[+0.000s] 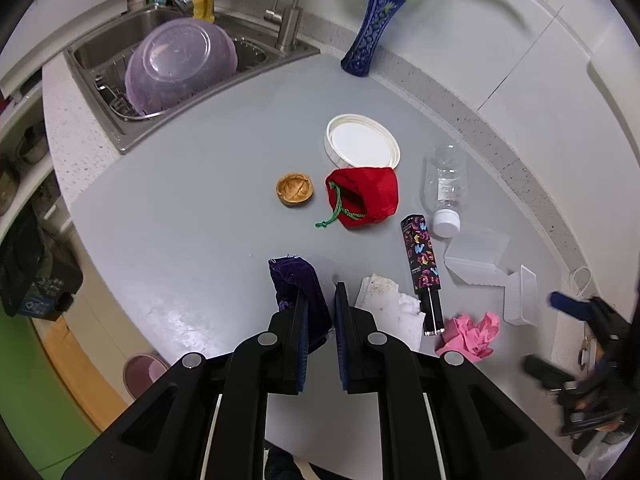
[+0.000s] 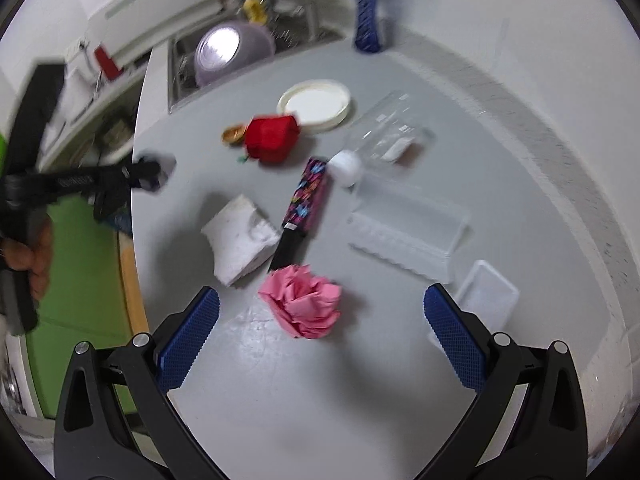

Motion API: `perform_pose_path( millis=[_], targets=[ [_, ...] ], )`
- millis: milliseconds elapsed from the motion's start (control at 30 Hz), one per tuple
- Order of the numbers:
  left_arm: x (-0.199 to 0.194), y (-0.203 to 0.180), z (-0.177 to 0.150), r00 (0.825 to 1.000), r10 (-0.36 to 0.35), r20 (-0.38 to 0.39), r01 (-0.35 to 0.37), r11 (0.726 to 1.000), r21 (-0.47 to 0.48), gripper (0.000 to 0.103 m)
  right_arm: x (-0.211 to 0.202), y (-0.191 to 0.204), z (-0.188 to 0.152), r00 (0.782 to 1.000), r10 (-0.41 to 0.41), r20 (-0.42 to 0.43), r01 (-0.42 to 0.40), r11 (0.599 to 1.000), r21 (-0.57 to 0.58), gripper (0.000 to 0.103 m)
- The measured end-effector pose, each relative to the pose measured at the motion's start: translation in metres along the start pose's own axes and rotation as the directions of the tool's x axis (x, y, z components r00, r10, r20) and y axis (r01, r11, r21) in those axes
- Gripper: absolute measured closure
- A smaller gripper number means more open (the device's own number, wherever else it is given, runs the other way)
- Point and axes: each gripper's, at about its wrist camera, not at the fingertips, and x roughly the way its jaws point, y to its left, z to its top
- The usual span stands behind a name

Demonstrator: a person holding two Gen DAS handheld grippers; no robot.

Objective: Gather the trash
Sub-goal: 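Grasp the purple cloth with the left tool while the right tool grasps the pink paper, then carry both items to the pink bin and open both tools over it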

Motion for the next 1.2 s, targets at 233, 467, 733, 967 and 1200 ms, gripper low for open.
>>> perform_pose_path(
  millis=[233,467,733,967,1200],
  targets=[
    [-0.018,0.007,-0.011,1.000,0.015,0.027,-0.015,1.000,0.004,0.092,0.037,0.018,-0.005,0.994,-0.005,-0.105,-0.004,0.997,-0.080,0.016],
    [-0.024,0.010,-0.021,0.999,0.014,0.034,-0.014,1.000,-0.005,0.092,0.061,0.025,-0.008,0.987,-0.012,-0.160,-0.007,0.993,-0.121,0.060],
    [-0.036,0.016,-0.034,0.999,0.013,0.048,-0.012,1.000,-0.014,0.092,0.042,0.028,-0.010,0.993,-0.006,-0.121,-0.009,0.992,-0.125,0.074],
    [-0.074,0.043,-0.061,0.995,0.044,0.093,-0.038,0.997,-0.063,0.092,0.005,0.072,0.009,0.999,0.021,-0.030,-0.027,0.980,-0.199,0.075],
    [-0.133,0.109,-0.108,0.979,0.153,0.134,-0.132,0.979,-0.158,0.092,-0.016,0.169,0.030,0.989,0.141,0.050,-0.117,0.937,-0.329,0.075]
  ],
)
